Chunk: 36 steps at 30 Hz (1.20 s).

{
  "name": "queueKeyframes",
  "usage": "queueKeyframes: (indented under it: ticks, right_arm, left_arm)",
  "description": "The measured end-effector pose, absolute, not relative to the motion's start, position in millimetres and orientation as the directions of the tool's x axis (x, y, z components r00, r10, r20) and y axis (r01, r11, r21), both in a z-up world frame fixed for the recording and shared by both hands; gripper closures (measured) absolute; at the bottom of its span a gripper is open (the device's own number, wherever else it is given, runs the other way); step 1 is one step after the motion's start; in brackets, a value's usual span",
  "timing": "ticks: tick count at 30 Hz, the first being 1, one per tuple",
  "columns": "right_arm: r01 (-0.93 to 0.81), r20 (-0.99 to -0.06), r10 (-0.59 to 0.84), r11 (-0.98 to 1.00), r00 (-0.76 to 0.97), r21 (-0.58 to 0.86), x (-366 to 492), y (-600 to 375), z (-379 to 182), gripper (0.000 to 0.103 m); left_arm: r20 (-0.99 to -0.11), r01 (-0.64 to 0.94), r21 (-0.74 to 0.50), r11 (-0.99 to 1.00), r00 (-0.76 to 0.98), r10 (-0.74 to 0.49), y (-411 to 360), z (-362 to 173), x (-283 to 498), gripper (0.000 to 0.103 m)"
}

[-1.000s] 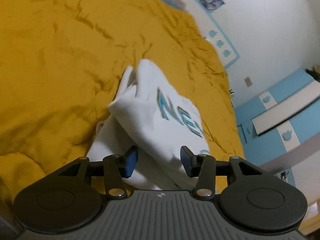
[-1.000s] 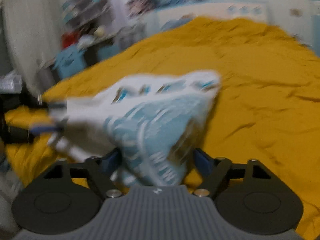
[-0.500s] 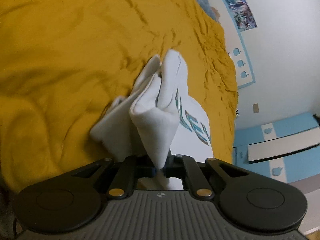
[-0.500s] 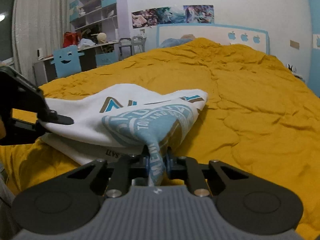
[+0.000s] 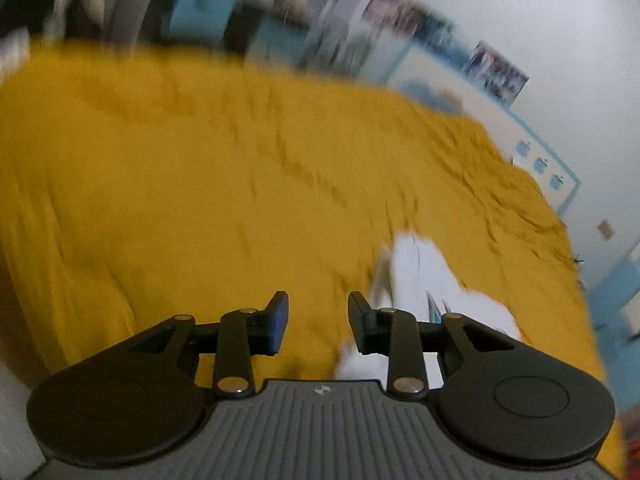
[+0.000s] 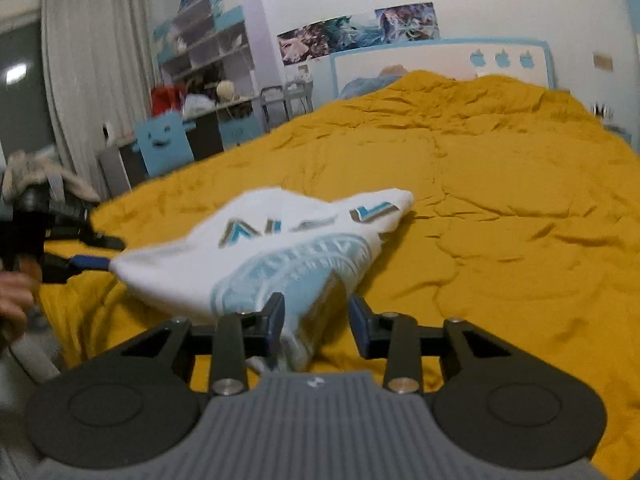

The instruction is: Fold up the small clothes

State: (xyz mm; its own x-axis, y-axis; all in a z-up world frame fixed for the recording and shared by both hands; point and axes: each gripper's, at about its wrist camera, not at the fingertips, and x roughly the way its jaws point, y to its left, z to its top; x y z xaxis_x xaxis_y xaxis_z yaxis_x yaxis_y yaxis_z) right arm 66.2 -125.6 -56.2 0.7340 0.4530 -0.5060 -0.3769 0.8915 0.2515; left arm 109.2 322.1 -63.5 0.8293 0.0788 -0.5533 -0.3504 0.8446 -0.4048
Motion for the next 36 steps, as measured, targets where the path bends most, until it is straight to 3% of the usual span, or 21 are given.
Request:
queueKeyframes:
  ticks: [2,4,7,10,15,24,28,30,32,36]
  right_arm:
    - [-0.370,-0.517,0.497,0.867,0.697,0.335,80,-124,-57,0.073]
    - [-0.369,-0.497,0.523,0.848,0.692,0.379,91,-117,-59,0.089]
    - [-0.397,-0.454,0.577,0.809,0.679,0.434,104,-103,-66,0.103]
    - [-0.405,-0.476,0.591,0.801,0.651,0.440,110,-88,-78,0.103]
    - [-0.403,-0.540,0.574,0.818,0.615,0.410,110,-83,-98,0.103]
    - [-0.406,-0.605,0.542,0.840,0.584,0.360,100,-80,-109,0.103]
    - [-0.377,-0.614,0.552,0.834,0.565,0.403,94,-93,-110,0.103]
    - [-0.363,-0.611,0.552,0.834,0.568,0.416,91,-96,-108,0.103]
    - [-0.377,-0.620,0.543,0.840,0.567,0.391,89,-93,-104,0.103]
    - [-0.405,-0.644,0.524,0.848,0.557,0.341,84,-91,-96,0.103]
  left_arm:
    - [-0.514,-0.285,-0.405,0.869,0.857,0.041,317,-52,112,0.067]
    - [-0.489,-0.180,-0.468,0.865,0.868,-0.084,311,-47,121,0.068]
    - [-0.455,-0.058,-0.472,0.880,0.871,-0.187,286,-48,135,0.083]
    - [-0.461,-0.017,-0.375,0.927,0.871,-0.171,252,-67,151,0.085]
    - [-0.606,-0.109,-0.245,0.963,0.793,-0.064,234,-122,177,0.097]
    - [-0.603,-0.113,-0.291,0.950,0.793,-0.090,257,-130,191,0.096]
    - [-0.595,-0.293,-0.171,0.941,0.792,0.138,268,-132,192,0.097]
    - [-0.634,-0.305,-0.246,0.920,0.769,0.085,285,-137,195,0.097]
    - [-0.618,-0.298,-0.300,0.906,0.784,0.053,294,-132,190,0.097]
    - [-0.606,-0.287,-0.276,0.917,0.792,0.065,292,-119,176,0.092]
